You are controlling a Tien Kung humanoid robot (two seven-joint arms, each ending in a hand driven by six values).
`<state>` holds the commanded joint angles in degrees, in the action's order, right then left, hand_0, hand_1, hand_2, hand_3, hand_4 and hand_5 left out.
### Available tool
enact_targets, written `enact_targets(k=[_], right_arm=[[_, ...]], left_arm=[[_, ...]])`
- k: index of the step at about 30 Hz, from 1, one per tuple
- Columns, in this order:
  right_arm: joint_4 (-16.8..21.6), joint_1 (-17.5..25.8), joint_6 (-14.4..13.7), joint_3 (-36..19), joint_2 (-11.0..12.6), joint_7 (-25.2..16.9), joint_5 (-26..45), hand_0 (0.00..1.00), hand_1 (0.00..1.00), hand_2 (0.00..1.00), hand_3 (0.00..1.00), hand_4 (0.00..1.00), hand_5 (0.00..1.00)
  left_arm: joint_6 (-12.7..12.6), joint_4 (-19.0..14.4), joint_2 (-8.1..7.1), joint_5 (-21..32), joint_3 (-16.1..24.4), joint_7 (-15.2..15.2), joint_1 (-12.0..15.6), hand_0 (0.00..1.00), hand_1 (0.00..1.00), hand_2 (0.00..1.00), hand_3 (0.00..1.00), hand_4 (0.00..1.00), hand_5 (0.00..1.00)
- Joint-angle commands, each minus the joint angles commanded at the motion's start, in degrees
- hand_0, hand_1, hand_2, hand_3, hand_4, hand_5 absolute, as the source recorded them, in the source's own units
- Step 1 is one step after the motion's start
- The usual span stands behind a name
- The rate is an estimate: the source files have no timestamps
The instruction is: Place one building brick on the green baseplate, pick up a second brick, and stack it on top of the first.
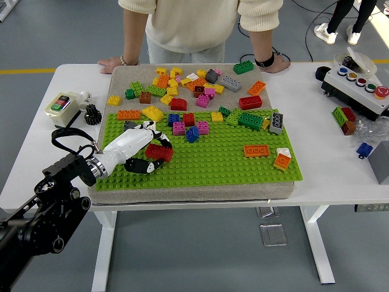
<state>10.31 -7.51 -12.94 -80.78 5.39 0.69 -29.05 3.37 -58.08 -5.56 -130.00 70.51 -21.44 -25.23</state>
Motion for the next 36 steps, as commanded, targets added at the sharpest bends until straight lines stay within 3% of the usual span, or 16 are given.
enact_targets(k=[8,13,27,36], right_arm=[[0.00,-0.03,-0.06,0.03,0.08,-0.06,-0.05,0.740,0.668,0.717,0.595,0.918,0.496],[0.00,-0.05,-0.13,0.01,0.14,-0.11,-0.13,0.739,0.668,0.717,0.596,0.918,0.496],[0.00,-0.07,-0.07,-0.26,0.26,-0.01,-0.07,0.740,0.668,0.717,0.596,0.918,0.495],[0.00,-0.08,-0.14,-0.46,0.25,-0.13,0.01,0.740,0.668,0.717,0.596,0.918,0.494]], left_arm=[[-0.24,-3.01,0.05,0.00,0.47,3.66,1.36,0.998,0.750,0.597,0.553,0.560,0.002],[1.38,-4.68,0.24,0.00,0.06,6.41,1.92,0.998,0.750,0.598,0.556,0.580,0.002],[1.34,-5.30,0.88,0.00,0.80,12.64,2.32,0.998,0.729,0.596,0.557,0.610,0.002],[2.26,-7.84,0.86,0.00,1.63,16.37,3.49,0.998,0.726,0.592,0.554,0.622,0.002]])
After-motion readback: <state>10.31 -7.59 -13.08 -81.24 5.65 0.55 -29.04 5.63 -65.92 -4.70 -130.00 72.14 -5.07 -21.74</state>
